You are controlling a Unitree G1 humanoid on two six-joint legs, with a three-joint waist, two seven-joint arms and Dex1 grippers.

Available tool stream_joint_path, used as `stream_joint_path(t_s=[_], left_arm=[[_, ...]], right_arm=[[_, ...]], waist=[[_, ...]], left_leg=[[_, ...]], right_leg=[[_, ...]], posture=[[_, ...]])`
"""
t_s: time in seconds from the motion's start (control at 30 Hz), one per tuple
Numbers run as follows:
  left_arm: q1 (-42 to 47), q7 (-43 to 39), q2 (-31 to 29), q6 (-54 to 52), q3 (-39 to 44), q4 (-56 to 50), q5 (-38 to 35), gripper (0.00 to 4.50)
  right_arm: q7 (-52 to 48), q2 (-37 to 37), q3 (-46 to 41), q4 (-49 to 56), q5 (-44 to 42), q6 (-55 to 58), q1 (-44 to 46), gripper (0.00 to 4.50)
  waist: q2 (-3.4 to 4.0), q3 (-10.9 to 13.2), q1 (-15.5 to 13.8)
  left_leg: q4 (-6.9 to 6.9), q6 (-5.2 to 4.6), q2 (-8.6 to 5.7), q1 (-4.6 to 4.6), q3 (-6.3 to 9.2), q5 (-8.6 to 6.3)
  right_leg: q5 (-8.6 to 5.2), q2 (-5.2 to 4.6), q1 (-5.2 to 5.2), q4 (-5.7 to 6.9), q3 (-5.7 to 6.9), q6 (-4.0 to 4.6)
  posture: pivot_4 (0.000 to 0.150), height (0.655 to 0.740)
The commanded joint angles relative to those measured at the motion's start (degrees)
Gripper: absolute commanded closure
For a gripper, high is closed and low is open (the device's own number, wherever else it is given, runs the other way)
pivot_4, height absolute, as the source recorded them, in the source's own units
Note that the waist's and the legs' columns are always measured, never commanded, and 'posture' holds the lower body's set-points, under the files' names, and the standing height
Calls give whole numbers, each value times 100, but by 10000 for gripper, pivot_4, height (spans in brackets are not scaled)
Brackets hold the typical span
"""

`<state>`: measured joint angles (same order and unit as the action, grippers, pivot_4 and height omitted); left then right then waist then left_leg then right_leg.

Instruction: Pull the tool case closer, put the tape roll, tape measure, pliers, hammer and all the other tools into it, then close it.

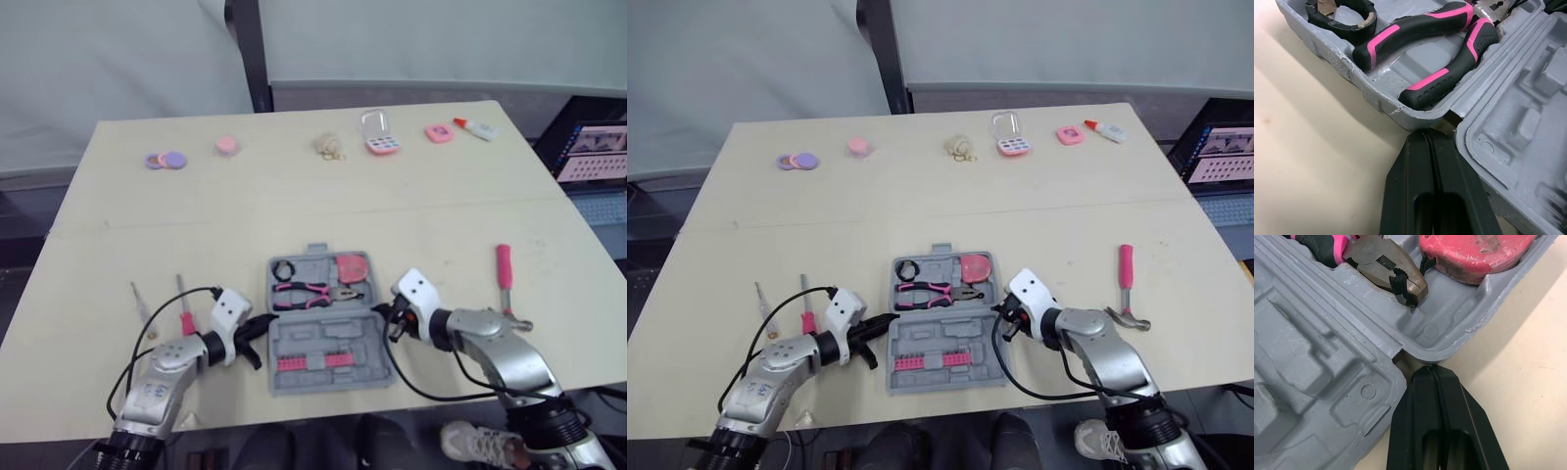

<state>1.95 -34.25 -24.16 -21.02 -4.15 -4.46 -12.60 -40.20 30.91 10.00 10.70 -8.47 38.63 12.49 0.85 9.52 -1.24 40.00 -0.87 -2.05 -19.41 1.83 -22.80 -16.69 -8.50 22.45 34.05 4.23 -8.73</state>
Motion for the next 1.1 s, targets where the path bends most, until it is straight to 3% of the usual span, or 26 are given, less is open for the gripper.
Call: stream_joint_path(t_s=[0.03, 0.47, 0.6, 0.87, 1.0, 1.1], left_arm=[[-109, 54, -112, -88, 110, -186, 51, 44765], [-343, -75, -460, -549, 433, -664, -239, 44765], [-408, -196, -642, -1187, 899, -1310, -800, 44765], [-1307, -499, -1133, -2577, 2534, -2833, -2747, 44765], [-1998, -390, -1187, -2750, 3159, -3102, -3037, 44765], [-2696, -470, -1131, -2723, 3515, -3439, -3212, 37171]], right_arm=[[3, 69, -176, 212, -83, -89, -54, 45000], [-25, 447, -602, 419, -159, -145, -476, 45000], [-195, 764, -994, 912, -435, 22, -735, 45000], [-976, 1587, -2113, 1987, -1509, 470, -1786, 45000], [-1402, 1958, -2643, 2238, -1917, 493, -2357, 45000], [-1740, 2160, -3087, 2485, -2384, 665, -2678, 37226]], waist=[[0, 0, 3], [0, 0, 7], [1, 1, -5], [1, 2, -7], [0, 5, -8], [-3, 7, -13]], left_leg=[[0, 0, 0, 0, 0, 0], [-6, 0, 2, 0, 0, 0], [-4, 0, 5, -7, 1, 0], [-2, 0, 36, -11, 4, -1], [-13, 0, 36, -8, 3, -3], [-6, -2, 36, -8, -2, -3]], right_leg=[[0, 0, 0, 0, 0, 0], [0, 0, 1, -3, 1, 0], [0, 0, 4, -5, 1, 0], [1, -1, -3, -15, 1, -1], [0, 0, -3, -21, 1, 0], [0, 0, -7, -25, -3, 0]], posture=[[1500, 7400], [1500, 7400], [1500, 7400], [1500, 7400], [1500, 7400], [1500, 7400]])
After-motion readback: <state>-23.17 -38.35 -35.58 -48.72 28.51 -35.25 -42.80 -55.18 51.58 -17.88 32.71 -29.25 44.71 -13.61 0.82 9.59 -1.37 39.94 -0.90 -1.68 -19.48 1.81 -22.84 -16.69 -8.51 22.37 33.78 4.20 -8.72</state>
